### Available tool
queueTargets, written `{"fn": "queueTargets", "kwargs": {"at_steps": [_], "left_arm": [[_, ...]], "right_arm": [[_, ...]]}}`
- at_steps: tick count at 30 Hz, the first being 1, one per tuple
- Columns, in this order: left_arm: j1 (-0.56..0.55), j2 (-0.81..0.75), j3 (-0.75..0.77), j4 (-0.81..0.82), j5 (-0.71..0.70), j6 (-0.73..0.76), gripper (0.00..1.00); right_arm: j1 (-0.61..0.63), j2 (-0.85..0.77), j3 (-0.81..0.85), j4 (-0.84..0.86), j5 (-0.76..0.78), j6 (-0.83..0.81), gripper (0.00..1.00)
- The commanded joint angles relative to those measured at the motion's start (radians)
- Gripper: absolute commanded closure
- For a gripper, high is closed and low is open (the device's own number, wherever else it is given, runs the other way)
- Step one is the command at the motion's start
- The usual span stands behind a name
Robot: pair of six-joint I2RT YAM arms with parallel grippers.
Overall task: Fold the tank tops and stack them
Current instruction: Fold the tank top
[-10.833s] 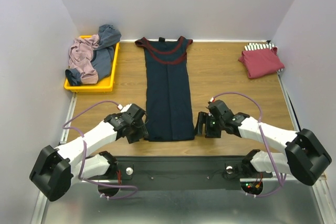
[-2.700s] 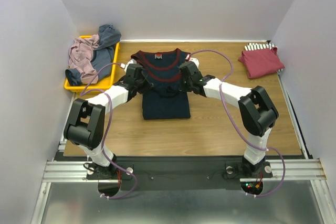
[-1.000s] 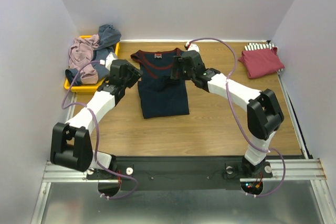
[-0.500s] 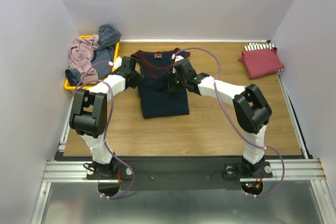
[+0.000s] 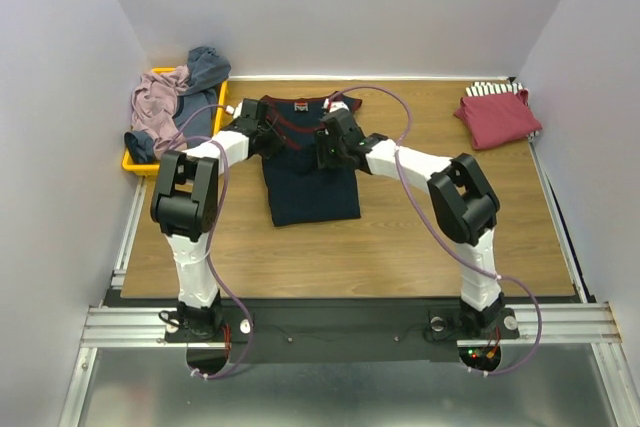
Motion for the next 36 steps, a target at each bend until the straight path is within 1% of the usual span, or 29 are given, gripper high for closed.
{"fn": "queueTargets", "kwargs": {"at_steps": [1, 2, 6, 7, 10, 14, 16, 18, 19, 20, 22, 26, 31, 35, 36], "left_arm": [[-0.003, -0.072, 0.049, 0.056, 0.048, 0.041, 0.80], [-0.003, -0.085, 0.053, 0.078, 0.047, 0.046, 0.79], [-0.005, -0.190, 0.041, 0.079, 0.024, 0.055, 0.61], [-0.005, -0.208, 0.027, 0.079, 0.019, 0.057, 0.59], [-0.008, -0.285, -0.032, 0.076, -0.002, 0.045, 0.58], [-0.026, -0.365, -0.135, 0.075, -0.044, 0.012, 0.58], [-0.047, -0.380, -0.178, 0.076, -0.047, 0.006, 0.58], [-0.064, -0.382, -0.200, 0.082, -0.047, 0.003, 0.61], [-0.090, -0.382, -0.214, 0.090, -0.047, 0.008, 0.63], [-0.106, -0.379, -0.212, 0.096, -0.079, 0.012, 0.64], [-0.152, -0.350, -0.189, 0.098, -0.098, 0.023, 0.69], [-0.189, -0.267, -0.131, 0.062, -0.139, 0.020, 0.78], [-0.195, -0.161, -0.048, 0.004, -0.205, 0.015, 0.82], [-0.195, -0.089, 0.022, -0.030, -0.248, 0.020, 0.82], [-0.195, -0.061, 0.048, -0.040, -0.247, 0.024, 0.83]], "right_arm": [[-0.012, 0.062, 0.102, 0.002, 0.152, -0.002, 0.48], [-0.017, 0.074, 0.114, 0.002, 0.167, 0.001, 0.48], [-0.041, 0.131, 0.193, 0.003, 0.227, -0.002, 0.46], [-0.043, 0.143, 0.209, 0.003, 0.236, -0.007, 0.46], [-0.044, 0.172, 0.248, 0.003, 0.319, -0.014, 0.44], [-0.059, 0.156, 0.242, 0.003, 0.305, -0.004, 0.37], [-0.070, 0.115, 0.214, 0.009, 0.241, -0.001, 0.31], [-0.087, 0.091, 0.199, 0.016, 0.174, -0.020, 0.27], [-0.089, 0.076, 0.190, 0.017, 0.145, -0.027, 0.27], [-0.092, 0.064, 0.179, 0.017, 0.117, -0.031, 0.27], [-0.096, 0.051, 0.167, 0.019, 0.089, -0.045, 0.28], [-0.104, 0.031, 0.122, 0.022, 0.054, -0.039, 0.30], [-0.133, 0.038, 0.081, 0.052, -0.001, -0.022, 0.32], [-0.150, 0.033, 0.041, 0.109, -0.112, -0.019, 0.34], [-0.155, 0.039, 0.038, 0.121, -0.118, -0.024, 0.34]]}}
